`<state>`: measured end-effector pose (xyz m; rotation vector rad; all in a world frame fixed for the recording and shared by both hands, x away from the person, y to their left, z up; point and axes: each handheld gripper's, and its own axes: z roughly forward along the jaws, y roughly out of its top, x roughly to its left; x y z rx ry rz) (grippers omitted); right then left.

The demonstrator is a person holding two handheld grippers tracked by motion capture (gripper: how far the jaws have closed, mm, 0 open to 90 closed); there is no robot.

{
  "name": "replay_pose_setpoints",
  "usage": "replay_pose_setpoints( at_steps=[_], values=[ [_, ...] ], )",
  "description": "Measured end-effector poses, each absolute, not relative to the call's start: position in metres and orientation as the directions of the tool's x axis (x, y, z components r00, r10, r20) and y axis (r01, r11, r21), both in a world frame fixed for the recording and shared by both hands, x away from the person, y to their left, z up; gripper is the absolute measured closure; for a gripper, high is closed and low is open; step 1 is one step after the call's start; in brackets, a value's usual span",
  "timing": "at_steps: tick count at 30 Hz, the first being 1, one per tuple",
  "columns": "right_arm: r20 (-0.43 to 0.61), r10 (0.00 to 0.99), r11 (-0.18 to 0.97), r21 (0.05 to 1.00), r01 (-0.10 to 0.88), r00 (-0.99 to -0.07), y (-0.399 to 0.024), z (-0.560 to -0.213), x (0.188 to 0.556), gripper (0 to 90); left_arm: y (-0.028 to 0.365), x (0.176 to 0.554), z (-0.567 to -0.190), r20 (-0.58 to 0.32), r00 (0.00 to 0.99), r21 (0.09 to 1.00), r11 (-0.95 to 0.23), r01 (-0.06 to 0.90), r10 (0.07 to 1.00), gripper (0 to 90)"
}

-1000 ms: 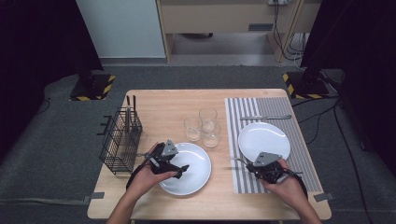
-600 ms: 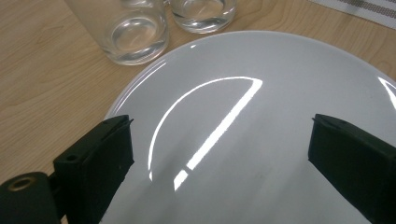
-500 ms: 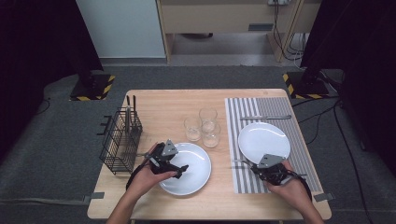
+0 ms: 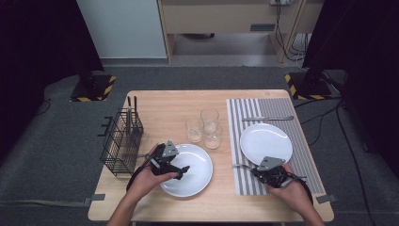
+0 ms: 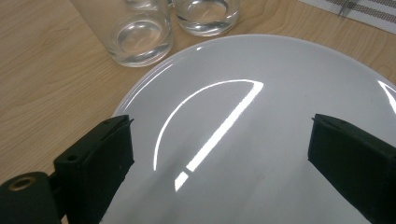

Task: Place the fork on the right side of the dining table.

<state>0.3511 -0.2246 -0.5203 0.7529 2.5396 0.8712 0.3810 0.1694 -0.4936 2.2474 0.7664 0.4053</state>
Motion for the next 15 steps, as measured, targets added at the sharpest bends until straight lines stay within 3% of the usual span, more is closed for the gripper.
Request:
replay_pose_setpoints(
  at_steps=[9, 15],
  values=[
    [-0.144, 0.607, 0.631, 0.686, 0.363, -0.782, -0.219, -0.516, 0.351, 73.5, 0.170, 0.382, -0.494, 0.061, 0.773, 0.717, -0.567, 0.407, 0.631, 6.1],
    [-0.146, 0.613, 0.620, 0.698, 0.359, -0.776, -0.205, -0.516, 0.355, 73.4, 0.169, 0.381, -0.494, 0.061, 0.776, 0.716, -0.569, 0.404, 0.628, 6.1]
  ],
)
